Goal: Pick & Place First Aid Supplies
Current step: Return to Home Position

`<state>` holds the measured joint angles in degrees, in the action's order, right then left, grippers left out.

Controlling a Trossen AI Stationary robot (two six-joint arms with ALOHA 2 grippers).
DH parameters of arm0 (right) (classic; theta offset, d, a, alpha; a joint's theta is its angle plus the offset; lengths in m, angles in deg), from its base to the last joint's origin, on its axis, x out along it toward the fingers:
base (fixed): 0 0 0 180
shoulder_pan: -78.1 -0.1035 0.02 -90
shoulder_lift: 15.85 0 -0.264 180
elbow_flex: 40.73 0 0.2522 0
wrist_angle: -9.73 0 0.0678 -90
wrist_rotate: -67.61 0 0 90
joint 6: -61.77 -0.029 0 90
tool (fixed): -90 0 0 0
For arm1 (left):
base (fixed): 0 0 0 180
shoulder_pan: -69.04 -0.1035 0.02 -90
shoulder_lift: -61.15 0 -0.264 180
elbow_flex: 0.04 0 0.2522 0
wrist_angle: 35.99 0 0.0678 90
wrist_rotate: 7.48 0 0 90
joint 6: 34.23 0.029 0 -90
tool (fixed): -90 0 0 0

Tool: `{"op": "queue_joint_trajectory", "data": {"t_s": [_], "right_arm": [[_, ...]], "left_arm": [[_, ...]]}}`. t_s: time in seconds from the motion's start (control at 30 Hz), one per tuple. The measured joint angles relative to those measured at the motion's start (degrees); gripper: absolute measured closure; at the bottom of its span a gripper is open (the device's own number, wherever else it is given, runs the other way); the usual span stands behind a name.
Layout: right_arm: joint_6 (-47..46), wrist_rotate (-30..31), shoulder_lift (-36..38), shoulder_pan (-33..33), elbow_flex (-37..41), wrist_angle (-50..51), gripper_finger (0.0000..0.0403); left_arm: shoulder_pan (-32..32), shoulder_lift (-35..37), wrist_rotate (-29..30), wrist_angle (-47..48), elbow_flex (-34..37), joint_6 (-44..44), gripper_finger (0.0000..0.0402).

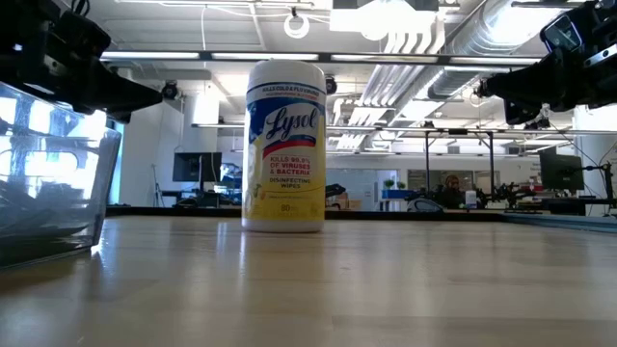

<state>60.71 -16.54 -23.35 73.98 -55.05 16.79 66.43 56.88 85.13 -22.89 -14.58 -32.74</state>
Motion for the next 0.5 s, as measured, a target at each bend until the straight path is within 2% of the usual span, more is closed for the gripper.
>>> {"op": "queue_joint_trajectory", "data": {"t_s": [0.2,0.5], "right_arm": [[0.0,0.0,0.0,0.0,0.0,0.0,0.0396],[0.0,0.0,0.0,0.0,0.0,0.0,0.0400]], "left_arm": [[0.0,0.0,-0.1,-0.1,0.0,-0.3,0.0384],[0.0,0.0,-0.1,0.3,0.0,-0.5,0.0390]]}}
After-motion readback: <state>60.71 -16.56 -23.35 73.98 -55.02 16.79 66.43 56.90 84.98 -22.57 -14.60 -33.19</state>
